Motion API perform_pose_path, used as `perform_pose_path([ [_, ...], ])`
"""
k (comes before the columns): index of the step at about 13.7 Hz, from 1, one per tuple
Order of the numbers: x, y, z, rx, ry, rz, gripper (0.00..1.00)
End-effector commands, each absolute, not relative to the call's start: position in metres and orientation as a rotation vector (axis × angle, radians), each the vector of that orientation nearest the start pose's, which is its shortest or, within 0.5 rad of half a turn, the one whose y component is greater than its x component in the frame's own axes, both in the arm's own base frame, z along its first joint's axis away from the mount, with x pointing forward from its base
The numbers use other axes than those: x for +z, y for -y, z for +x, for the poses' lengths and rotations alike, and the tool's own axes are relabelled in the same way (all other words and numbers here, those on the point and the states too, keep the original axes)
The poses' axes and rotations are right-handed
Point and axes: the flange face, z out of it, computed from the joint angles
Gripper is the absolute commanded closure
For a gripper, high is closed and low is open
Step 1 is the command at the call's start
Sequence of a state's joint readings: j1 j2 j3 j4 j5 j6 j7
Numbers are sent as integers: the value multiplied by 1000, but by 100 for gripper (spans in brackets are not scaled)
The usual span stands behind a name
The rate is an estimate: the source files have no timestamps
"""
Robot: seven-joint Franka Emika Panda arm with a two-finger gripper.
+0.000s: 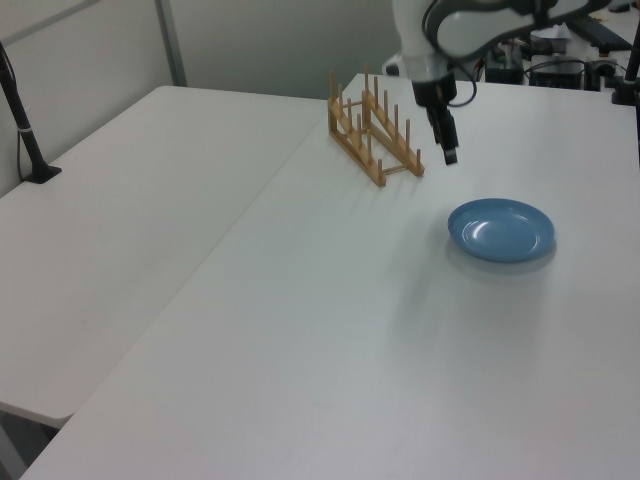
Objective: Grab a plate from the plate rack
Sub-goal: 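Open the gripper to release the plate and raise it away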
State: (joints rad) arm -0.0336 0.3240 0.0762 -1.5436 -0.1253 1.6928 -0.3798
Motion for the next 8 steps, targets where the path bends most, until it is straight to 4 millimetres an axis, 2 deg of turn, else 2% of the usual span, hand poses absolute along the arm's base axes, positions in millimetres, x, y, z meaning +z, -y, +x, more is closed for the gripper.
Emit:
perform_pose_path([
  [1,530,-34,603,174,292,-3231,0],
  [4,586,-32,573,52,-19,-3255,0],
  [5,601,-27,562,16,-50,-3232,0],
  [8,613,-9,554,-9,-98,-3188,0],
])
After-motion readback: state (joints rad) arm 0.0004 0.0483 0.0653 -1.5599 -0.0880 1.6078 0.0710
